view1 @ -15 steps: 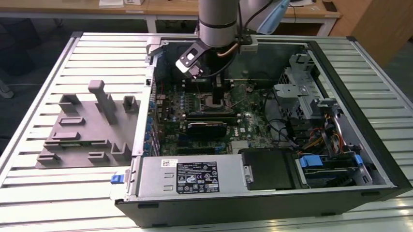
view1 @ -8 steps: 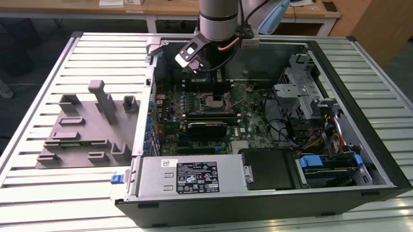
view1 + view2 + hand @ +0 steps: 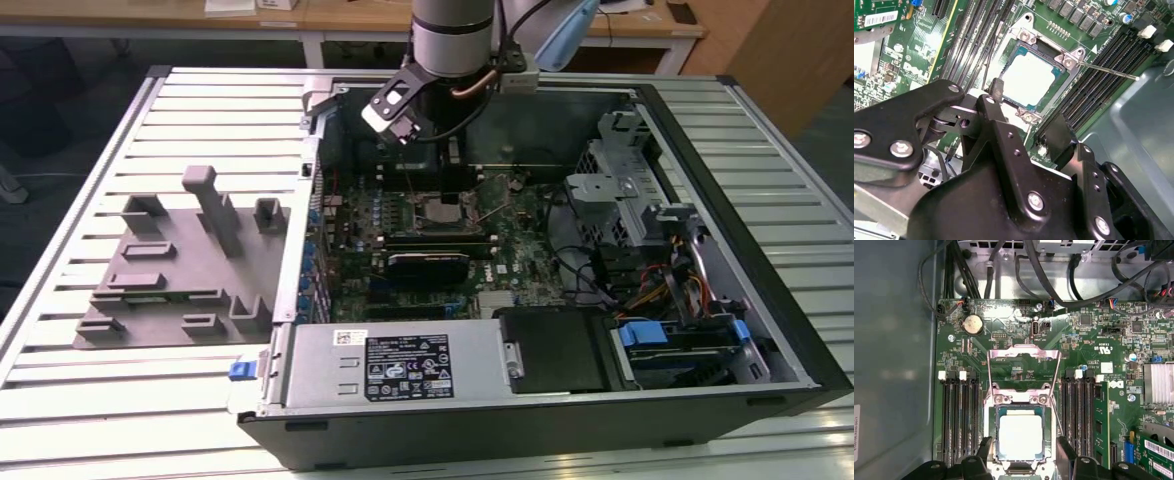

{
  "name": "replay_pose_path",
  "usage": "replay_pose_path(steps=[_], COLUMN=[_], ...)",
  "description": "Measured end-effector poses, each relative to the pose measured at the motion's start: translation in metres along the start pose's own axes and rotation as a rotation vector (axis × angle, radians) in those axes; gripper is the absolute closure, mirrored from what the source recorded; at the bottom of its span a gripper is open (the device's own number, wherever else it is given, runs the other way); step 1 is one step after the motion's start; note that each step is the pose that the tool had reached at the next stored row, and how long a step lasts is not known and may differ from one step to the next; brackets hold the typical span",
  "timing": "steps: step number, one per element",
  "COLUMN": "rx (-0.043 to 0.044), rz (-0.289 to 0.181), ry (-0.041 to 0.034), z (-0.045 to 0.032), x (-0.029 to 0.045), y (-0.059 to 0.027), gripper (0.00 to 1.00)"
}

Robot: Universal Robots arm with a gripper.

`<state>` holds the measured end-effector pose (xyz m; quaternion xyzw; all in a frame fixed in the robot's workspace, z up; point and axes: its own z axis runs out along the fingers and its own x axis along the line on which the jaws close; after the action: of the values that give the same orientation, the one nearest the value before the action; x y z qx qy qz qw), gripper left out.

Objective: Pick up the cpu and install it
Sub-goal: 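Place the cpu into insertion slot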

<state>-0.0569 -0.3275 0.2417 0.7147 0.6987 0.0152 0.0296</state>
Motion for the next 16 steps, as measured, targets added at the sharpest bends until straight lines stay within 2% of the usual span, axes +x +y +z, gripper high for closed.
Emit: replay_pose_path(steps=[6, 7, 8, 10, 13, 15, 16], rx=[0.0001, 0.0, 0.0001, 0.0001, 0.0001, 0.0001, 0.0001], rz=[0.0, 0.0, 0.0, 0.0, 0.0, 0.0, 0.0], ry=[-0.0001, -0.0001, -0.0001, -0.0002, -0.0001, -0.0001, -0.0001], z=[-0.0001, -0.0001, -0.0001, -0.0001, -0.0002, -0.0002, -0.0002], x=[0.0, 0.0, 0.0, 0.0, 0.0, 0.0, 0.0], y=[0.0, 0.0, 0.0, 0.0, 0.0, 0.0, 0.0], gripper=[0.4, 0.47, 0.47, 0.59, 0.64, 0.76, 0.76])
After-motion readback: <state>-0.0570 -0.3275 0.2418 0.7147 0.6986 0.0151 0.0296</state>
